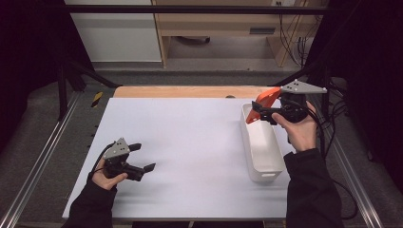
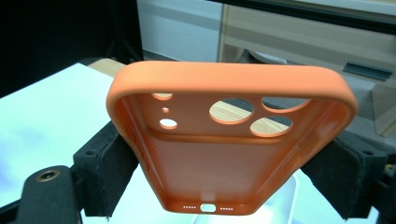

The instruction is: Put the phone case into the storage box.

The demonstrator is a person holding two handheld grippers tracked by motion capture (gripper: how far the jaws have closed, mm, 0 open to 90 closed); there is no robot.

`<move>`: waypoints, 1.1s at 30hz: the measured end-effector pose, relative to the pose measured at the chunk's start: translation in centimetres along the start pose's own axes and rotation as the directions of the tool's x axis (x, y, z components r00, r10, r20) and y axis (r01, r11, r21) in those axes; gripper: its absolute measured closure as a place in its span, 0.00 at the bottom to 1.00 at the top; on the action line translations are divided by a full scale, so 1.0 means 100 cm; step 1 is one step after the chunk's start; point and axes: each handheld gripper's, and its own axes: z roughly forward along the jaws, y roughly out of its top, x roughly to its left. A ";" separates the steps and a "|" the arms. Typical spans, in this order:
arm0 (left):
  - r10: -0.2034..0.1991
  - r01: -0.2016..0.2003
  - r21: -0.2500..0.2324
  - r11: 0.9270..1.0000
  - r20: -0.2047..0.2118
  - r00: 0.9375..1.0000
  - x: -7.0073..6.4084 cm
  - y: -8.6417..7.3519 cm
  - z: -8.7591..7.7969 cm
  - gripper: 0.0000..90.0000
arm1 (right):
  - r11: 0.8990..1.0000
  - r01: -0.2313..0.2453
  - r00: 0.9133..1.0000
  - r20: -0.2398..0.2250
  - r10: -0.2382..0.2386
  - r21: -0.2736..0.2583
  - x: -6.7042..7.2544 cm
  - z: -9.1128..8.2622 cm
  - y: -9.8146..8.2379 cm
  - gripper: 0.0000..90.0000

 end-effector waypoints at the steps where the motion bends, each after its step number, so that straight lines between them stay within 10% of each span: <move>1: -0.001 0.001 0.001 1.000 0.001 1.000 0.000 0.000 0.000 0.03 | 1.000 -0.004 1.000 0.006 0.004 0.005 -0.001 0.002 0.001 0.18; 33: 0.008 -0.008 0.017 1.000 0.004 1.000 0.000 -0.002 0.002 0.03 | 0.990 -0.111 0.980 0.178 0.095 0.082 -0.024 0.054 0.012 0.18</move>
